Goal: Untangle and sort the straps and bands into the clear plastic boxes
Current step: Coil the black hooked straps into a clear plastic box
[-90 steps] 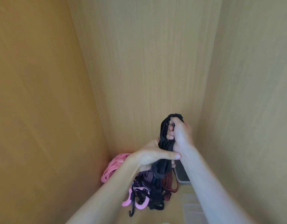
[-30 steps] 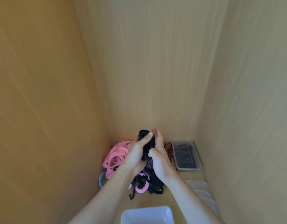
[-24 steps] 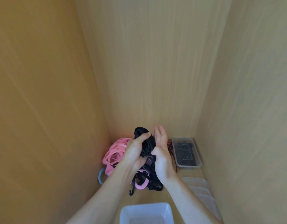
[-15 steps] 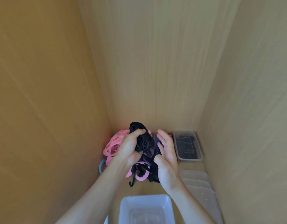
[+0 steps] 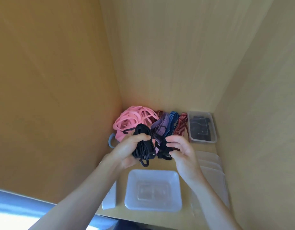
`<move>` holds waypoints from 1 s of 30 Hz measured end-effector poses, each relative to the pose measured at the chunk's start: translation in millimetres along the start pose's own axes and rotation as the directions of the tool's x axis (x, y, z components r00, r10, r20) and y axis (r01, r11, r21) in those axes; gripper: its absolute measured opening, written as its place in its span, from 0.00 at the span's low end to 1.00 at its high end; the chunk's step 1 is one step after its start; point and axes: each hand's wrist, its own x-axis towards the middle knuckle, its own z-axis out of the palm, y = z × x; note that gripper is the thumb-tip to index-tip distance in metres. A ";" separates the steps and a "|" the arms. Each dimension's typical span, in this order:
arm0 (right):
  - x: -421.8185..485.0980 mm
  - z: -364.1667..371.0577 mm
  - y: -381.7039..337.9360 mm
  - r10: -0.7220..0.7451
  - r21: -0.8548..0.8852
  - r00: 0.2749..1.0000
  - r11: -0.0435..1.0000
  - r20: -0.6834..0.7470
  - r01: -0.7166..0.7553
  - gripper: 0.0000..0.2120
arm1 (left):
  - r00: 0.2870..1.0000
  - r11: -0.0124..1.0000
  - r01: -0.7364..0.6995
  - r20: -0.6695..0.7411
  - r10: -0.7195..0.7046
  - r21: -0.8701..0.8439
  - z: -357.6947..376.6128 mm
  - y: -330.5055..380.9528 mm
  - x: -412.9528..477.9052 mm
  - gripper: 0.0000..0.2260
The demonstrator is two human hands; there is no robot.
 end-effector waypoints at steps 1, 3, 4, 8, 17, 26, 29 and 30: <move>-3.4 1.8 0.3 0.004 -0.013 0.999 1.000 0.032 -0.004 0.20 | 1.000 1.000 0.003 -0.005 -0.003 0.025 -3.3 -4.3 -3.1 0.08; -10.6 6.4 0.1 0.015 -0.057 0.994 0.998 0.111 -0.009 0.19 | 1.000 0.998 0.004 -0.027 -0.003 0.057 -8.4 -12.4 -10.7 0.09; -14.1 8.8 1.2 0.024 -0.084 0.989 0.996 0.146 -0.012 0.18 | 0.999 0.998 0.002 -0.042 0.001 0.066 -10.3 -16.0 -15.0 0.08; -26.1 11.5 15.6 0.014 -0.280 0.985 0.959 0.175 0.036 0.19 | 0.994 0.993 0.041 -0.103 -0.029 0.107 -19.0 -28.9 -32.7 0.07; -33.1 3.0 38.4 -0.001 -0.759 0.956 0.607 0.293 0.233 0.08 | 0.977 0.760 0.090 -0.205 0.058 0.643 -17.6 -67.1 -42.5 0.12; -43.7 2.4 57.4 -0.061 -0.691 0.980 0.701 0.190 0.177 0.09 | 0.981 0.333 -0.022 -0.044 0.188 0.943 -5.8 -98.6 -37.1 0.08; -45.3 4.7 58.6 -0.081 -0.667 0.983 0.725 0.164 0.171 0.09 | 0.974 0.174 -0.041 0.000 0.228 0.984 -9.2 -108.3 -35.4 0.09; -45.3 5.3 59.6 -0.085 -0.658 0.984 0.734 0.158 0.169 0.09 | 0.971 0.117 -0.041 0.012 0.240 0.992 -9.3 -111.5 -35.4 0.10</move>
